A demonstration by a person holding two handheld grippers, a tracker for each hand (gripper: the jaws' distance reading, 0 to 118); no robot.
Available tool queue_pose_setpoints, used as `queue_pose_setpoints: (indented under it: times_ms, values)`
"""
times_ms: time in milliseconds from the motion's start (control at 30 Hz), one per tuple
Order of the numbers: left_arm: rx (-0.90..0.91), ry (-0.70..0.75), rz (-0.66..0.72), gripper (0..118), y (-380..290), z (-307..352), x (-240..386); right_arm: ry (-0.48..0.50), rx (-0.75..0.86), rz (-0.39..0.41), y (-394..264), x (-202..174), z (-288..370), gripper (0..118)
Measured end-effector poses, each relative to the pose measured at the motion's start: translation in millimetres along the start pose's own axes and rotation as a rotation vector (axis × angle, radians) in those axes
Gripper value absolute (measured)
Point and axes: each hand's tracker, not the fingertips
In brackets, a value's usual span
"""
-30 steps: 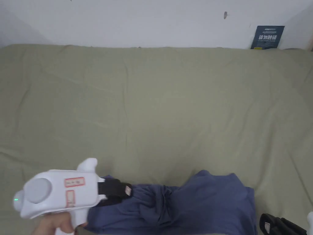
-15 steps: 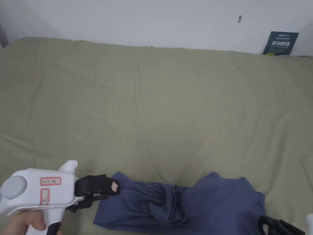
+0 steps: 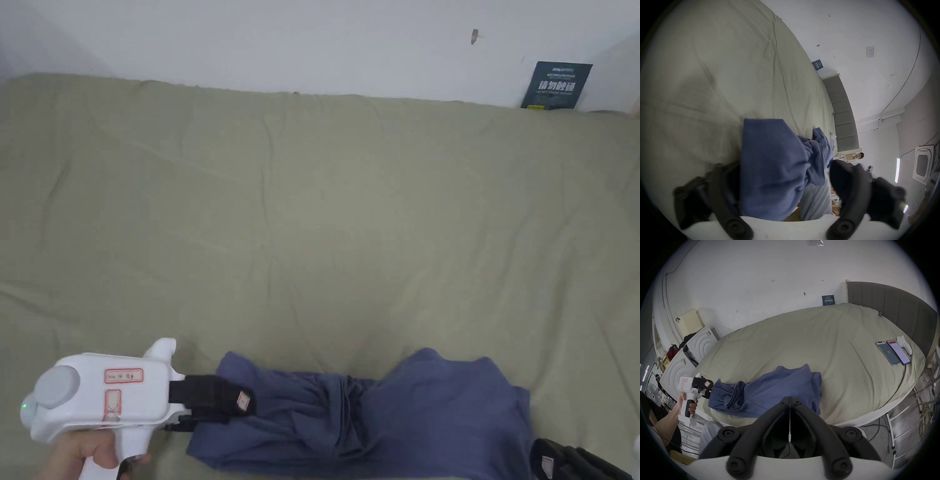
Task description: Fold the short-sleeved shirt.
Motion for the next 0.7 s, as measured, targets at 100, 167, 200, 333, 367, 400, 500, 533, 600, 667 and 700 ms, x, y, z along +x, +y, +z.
queue_pose_setpoints:
  times_ms: [100, 167, 200, 333, 367, 400, 500, 533, 600, 667, 700]
  values:
    - [0.041, -0.047, 0.043, 14, -4, 7, 1, 0.004, -0.001, 0.000, -1, -1, 2, 2]
    - [0.063, -0.016, 0.011, 13, -9, 15, 9, 0.011, 0.004, 0.001, 0, 1, 3, 2]
    - [0.064, 0.015, -0.015, 12, -11, 20, 15, 0.014, 0.006, 0.003, 1, 1, 4, 2]
    - [0.103, 0.089, -0.025, 12, -9, 40, 16, 0.018, 0.024, 0.004, 5, 3, 6, 2]
    - [0.121, 0.107, -0.010, 12, -9, 49, 16, 0.022, 0.029, 0.000, 6, 4, 6, 2]
    - [0.135, 0.116, 0.010, 12, -8, 60, 16, 0.023, 0.034, -0.001, 6, 4, 7, 2]
    - [0.196, 0.201, 0.005, 12, -7, 98, 16, 0.031, 0.042, 0.005, 8, 5, 8, 2]
    - [0.220, 0.223, 0.016, 12, -9, 111, 20, 0.035, 0.044, 0.007, 9, 5, 8, 2]
    - [0.269, 0.283, 0.034, 12, -10, 139, 29, 0.038, 0.047, 0.013, 9, 6, 7, 2]
    - [0.293, 0.371, 0.015, 12, -12, 153, 48, 0.042, 0.050, 0.017, 9, 7, 7, 2]
    - [0.282, 0.433, -0.014, 12, -12, 153, 60, 0.049, 0.051, 0.017, 8, 8, 7, 2]
